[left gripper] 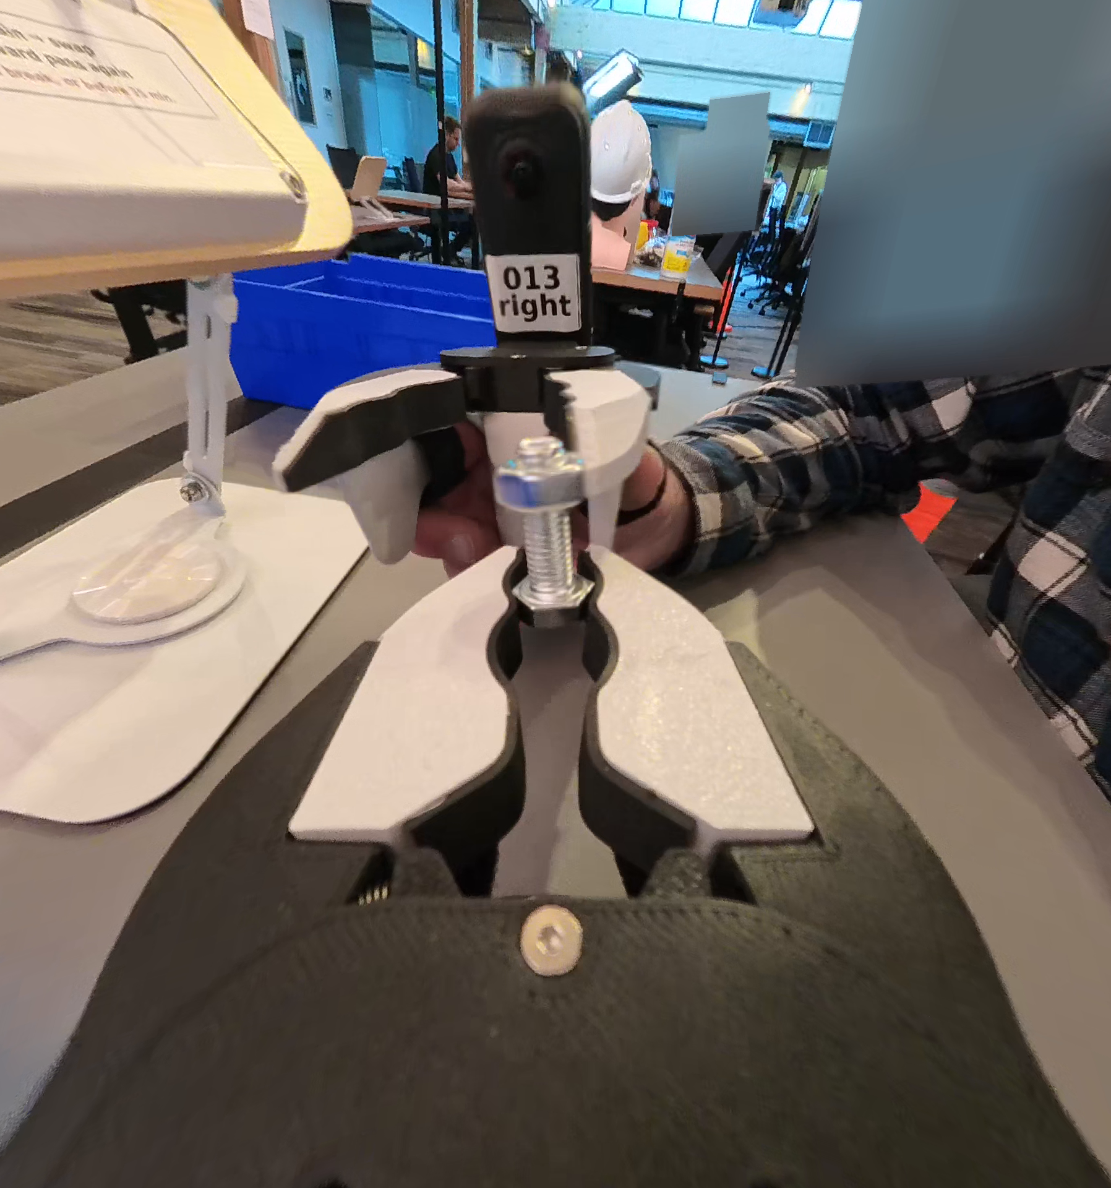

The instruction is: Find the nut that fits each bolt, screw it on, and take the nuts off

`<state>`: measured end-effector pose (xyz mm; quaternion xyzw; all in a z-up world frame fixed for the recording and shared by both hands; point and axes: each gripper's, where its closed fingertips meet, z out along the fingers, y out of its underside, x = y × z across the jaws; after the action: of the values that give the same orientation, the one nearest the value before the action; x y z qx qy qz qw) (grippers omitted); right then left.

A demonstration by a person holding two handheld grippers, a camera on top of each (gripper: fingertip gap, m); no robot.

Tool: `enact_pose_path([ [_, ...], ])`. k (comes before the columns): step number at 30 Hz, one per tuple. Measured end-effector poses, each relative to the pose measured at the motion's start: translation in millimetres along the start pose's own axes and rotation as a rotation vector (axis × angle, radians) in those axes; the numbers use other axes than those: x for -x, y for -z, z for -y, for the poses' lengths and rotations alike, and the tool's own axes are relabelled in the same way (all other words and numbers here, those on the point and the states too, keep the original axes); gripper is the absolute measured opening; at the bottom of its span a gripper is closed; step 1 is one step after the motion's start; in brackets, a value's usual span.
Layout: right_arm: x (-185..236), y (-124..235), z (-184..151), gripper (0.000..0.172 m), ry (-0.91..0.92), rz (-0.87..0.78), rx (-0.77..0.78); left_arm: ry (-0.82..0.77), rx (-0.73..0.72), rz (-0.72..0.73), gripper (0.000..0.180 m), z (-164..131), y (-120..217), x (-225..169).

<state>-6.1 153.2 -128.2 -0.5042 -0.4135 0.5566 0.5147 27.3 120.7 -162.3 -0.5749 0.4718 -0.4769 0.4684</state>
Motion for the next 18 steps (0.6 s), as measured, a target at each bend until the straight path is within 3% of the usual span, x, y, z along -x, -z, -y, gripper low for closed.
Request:
enact_pose_path([
  [1, -8, 4, -1, 0.054, -0.005, -0.029, 0.002, 0.005, -0.020, -0.006, 0.014, 3, 3, 0],
  [4, -19, 11, 3, 0.059, -0.062, -0.040, -0.030, 0.003, -0.025, 0.006, 0.014, 5, 6, 2],
  [8, 3, -1, 3, 0.067, -0.021, 0.038, -0.024, 0.005, 0.010, 0.013, 0.014, -2, 1, 4],
  [18, 2, -6, -2, 0.067, -0.013, 0.024, 0.001, -0.002, 0.017, 0.005, 0.014, -4, 0, 2],
])
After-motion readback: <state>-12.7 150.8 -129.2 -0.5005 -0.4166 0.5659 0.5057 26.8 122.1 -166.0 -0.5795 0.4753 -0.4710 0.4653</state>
